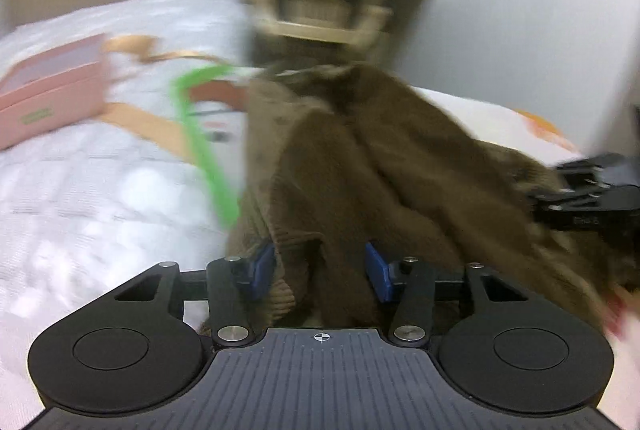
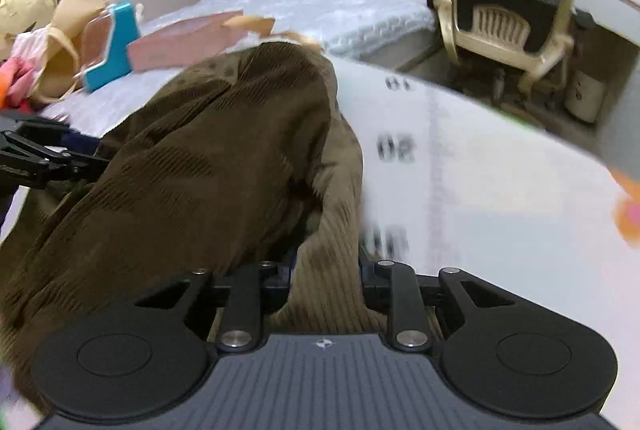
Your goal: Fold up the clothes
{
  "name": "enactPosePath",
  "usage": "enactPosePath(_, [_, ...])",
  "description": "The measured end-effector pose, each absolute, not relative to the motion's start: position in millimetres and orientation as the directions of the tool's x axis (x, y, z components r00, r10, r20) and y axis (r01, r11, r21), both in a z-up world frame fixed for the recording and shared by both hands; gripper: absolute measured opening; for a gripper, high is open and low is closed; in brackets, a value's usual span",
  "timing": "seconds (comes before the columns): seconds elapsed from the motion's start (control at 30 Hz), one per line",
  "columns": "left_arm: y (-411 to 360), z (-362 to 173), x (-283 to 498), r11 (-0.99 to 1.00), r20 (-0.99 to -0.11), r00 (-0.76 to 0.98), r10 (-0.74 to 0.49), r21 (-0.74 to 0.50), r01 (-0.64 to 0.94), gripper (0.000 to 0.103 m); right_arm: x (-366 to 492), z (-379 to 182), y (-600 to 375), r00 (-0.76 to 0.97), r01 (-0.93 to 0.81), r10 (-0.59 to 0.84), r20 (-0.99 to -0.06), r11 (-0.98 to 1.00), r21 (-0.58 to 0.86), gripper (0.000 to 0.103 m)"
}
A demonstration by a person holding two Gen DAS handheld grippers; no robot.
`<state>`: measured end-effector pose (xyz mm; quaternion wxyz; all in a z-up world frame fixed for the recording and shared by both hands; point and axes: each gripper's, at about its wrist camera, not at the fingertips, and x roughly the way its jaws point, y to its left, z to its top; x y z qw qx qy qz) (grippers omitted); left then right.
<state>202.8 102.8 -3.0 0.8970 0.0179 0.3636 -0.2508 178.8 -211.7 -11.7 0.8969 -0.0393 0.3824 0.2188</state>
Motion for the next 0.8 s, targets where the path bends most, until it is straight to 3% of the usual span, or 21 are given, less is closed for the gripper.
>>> enactPosePath(0.13, [87.1,-1.0,149.1,0.798,-0.683,0.538,-0.493,-0.110,0.592,0.059,107.0,-3.5,-240.5,0.575,-0.400,0.370,-0.730,0.905,0.143,0.024])
enactPosePath(0.27, [92.6,9.4,128.6,0.839,-0.672,0.611,-0.419,-0.028,0.544,0.065,60.7,15.8,-240.9,0.644,-0.418,0.294,-0.706,0.909,-0.003,0.024])
enactPosePath(0.3, [97.8,14.7,127.6,0.858,-0.662,0.636,-0.396,-0.020,0.513,0.070,48.1,25.4,-238.8,0.688,-0.424,0.278,-0.670,0.904,-0.060,0.027])
enactPosePath(0.37, [109.0,26.8,121.7,0.890,-0.632,0.681,-0.369,-0.029,0.455,0.080,15.8,49.7,-235.1,0.745,-0.472,0.334,-0.577,0.875,-0.104,0.049])
enactPosePath(0.4, [112.9,32.9,120.0,0.900,-0.619,0.696,-0.363,-0.040,0.434,0.083,6.5,56.7,-232.5,0.732,-0.518,0.398,-0.554,0.853,-0.072,0.065])
enactPosePath(0.47, [115.0,41.8,112.8,0.906,-0.604,0.706,-0.369,-0.065,0.418,0.086,-11.1,65.1,-221.2,0.672,-0.624,0.528,-0.519,0.781,-0.013,0.069])
enactPosePath(0.6, [102.6,48.6,94.2,0.900,-0.593,0.704,-0.391,-0.086,0.428,0.092,-17.1,38.4,-176.2,0.517,-0.764,0.634,-0.575,0.645,0.025,0.069])
enactPosePath(0.67, [94.9,47.8,90.5,0.894,-0.595,0.696,-0.401,-0.087,0.441,0.093,-12.0,20.2,-154.9,0.497,-0.784,0.609,-0.618,0.620,-0.019,0.052])
enactPosePath(0.7, [91.0,47.9,88.8,0.890,-0.597,0.692,-0.405,-0.086,0.447,0.093,-8.2,12.3,-146.4,0.502,-0.784,0.584,-0.637,0.619,-0.050,0.030])
enactPosePath(0.8, [83.4,47.5,79.2,0.873,-0.610,0.672,-0.420,-0.071,0.482,0.094,12.0,24.5,-157.2,0.539,-0.755,0.576,-0.615,0.653,-0.050,0.020])
